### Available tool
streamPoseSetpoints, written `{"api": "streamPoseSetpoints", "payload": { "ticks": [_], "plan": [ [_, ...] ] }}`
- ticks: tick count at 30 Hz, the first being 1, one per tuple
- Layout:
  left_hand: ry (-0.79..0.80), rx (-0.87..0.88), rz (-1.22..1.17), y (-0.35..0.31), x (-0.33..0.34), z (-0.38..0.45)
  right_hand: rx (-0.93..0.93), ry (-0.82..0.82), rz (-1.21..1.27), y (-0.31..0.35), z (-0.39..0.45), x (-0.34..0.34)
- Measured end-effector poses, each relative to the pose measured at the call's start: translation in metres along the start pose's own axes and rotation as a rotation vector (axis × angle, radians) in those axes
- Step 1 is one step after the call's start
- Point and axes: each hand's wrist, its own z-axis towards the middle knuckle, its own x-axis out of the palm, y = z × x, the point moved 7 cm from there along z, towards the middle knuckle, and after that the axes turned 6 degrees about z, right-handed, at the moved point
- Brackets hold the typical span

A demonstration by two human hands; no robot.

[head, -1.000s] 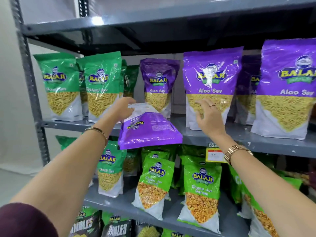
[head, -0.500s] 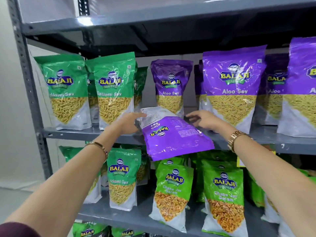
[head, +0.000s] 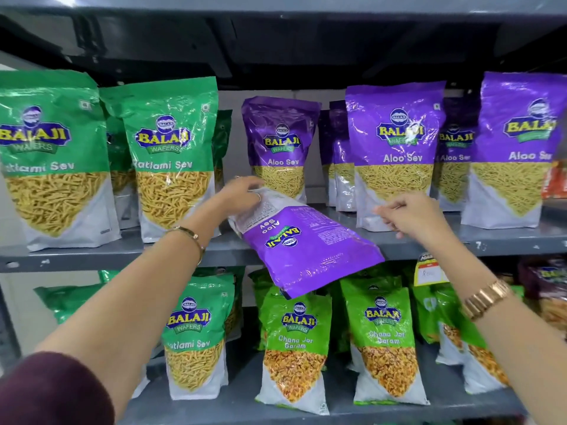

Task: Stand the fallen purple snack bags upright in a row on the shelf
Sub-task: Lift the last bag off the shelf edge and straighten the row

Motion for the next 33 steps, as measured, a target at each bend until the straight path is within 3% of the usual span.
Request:
{"api": "streamPoseSetpoints", "payload": {
  "ticks": [3, 7, 11, 14, 17, 25, 33],
  "plan": [
    [0.05, -0.105, -0.018, 0.004, 0.009, 0.019, 0.031, -0.029, -0.168, 0.006, -0.024, -0.005],
    [0.085, -0.146, 0.053, 0.009, 0.015, 0.038, 0.208, 0.182, -0.153, 0.005, -0.05, 0.015],
    [0.169, -0.197, 0.027, 0.013, 0.029, 0.043, 0.38, 0.382, -0.353, 0.004, -0.073, 0.025],
    [0.157, -0.225, 0.046, 0.014, 0.03, 0.043, 0.526, 0.593, -0.247, 0.007, -0.094, 0.041],
    [0.156, -0.263, 0.087, 0.012, 0.027, 0.038, 0.514, 0.676, -0.148, 0.016, -0.111, 0.059],
    [0.103, -0.311, 0.123, -0.004, 0.015, 0.017, 0.451, 0.378, 0.547, 0.048, -0.098, 0.062],
    [-0.053, -0.332, 0.036, -0.001, -0.006, -0.004, 0.417, 0.177, 0.563, 0.065, -0.067, 0.043]
  ]
}}
